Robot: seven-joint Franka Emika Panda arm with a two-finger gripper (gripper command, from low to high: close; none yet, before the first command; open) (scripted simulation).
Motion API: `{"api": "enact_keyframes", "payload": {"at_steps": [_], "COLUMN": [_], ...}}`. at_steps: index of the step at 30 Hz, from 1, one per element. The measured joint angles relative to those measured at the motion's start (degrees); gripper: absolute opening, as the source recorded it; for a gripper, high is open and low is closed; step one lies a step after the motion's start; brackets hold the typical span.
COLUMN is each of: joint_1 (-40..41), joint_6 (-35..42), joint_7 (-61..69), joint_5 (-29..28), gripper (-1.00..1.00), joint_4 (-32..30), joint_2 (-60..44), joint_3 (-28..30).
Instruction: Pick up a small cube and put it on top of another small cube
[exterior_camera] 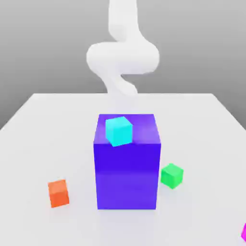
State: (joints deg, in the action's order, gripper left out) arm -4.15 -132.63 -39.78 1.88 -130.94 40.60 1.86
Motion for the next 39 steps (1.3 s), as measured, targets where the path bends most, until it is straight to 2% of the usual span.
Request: {"api": "enact_keyframes", "payload": {"at_steps": [9,15,20,25,34,37,38,39], "joint_1": [-13.33,-18.77,-23.03,-25.16,-30.49,-30.85,-30.83,-30.83], "joint_6": [-2.97,-4.90,-6.91,-9.49,-15.01,-19.45,-20.61,-20.61], "joint_7": [22.63,37.01,47.35,55.54,64.48,65.03,65.11,65.11], "joint_5": [7.56,11.99,13.21,11.26,0.11,-0.61,-0.60,-0.60], "gripper": [0.00,0.00,0.00,0.00,0.00,0.00,-1.00,-1.00], "joint_4": [3.09,5.11,6.68,8.06,10.46,11.86,12.22,12.22], "joint_2": [-19.20,-31.73,-41.81,-51.38,-67.23,-73.51,-75.07,-75.07], "joint_3": [5.04,4.90,3.11,1.18,-0.73,-0.81,-0.86,-0.86]}}
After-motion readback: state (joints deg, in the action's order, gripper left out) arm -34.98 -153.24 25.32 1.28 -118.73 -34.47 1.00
